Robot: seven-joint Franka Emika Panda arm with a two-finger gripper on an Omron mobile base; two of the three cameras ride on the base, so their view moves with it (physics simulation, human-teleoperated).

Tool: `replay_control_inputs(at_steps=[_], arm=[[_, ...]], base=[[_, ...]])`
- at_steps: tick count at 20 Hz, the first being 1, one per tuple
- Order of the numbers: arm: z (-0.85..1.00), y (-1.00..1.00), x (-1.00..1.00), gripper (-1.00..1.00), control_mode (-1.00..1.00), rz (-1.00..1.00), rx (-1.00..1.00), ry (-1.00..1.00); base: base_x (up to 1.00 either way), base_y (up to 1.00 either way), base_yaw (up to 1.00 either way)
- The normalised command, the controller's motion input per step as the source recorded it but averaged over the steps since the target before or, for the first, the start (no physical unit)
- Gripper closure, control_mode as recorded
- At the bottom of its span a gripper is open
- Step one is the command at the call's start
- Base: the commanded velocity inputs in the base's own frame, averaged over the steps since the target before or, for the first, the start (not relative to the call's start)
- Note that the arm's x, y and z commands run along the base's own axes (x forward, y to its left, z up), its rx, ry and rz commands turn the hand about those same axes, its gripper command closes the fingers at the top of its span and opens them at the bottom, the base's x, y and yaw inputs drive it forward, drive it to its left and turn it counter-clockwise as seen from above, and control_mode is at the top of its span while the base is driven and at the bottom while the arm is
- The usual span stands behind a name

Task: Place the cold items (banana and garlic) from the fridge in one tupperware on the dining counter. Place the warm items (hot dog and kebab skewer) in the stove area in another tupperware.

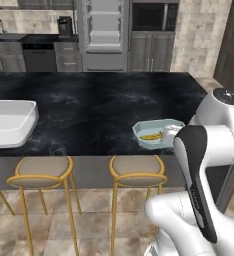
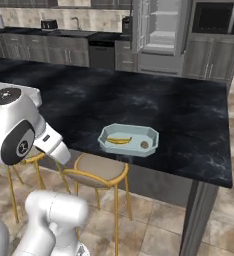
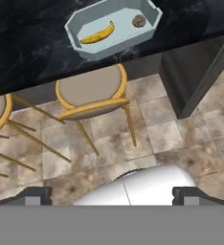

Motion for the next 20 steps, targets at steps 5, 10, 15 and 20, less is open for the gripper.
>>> replay_control_inputs(at_steps=[5,10,15,20], arm=[[0.00,0.00,0.00,-1.00,1.00,0.00,0.00,0.00],[0.00,0.00,0.00,-1.00,1.00,0.00,0.00,0.00],[0.00,0.00,0.00,-1.00,1.00,0.00,0.00,0.00],[0.00,0.00,0.00,-1.00,1.00,0.00,0.00,0.00]], base=[[-0.95,0.83,0.22],[-0.24,1.00,0.15],[0.00,1.00,0.02],[0.08,1.00,0.00]])
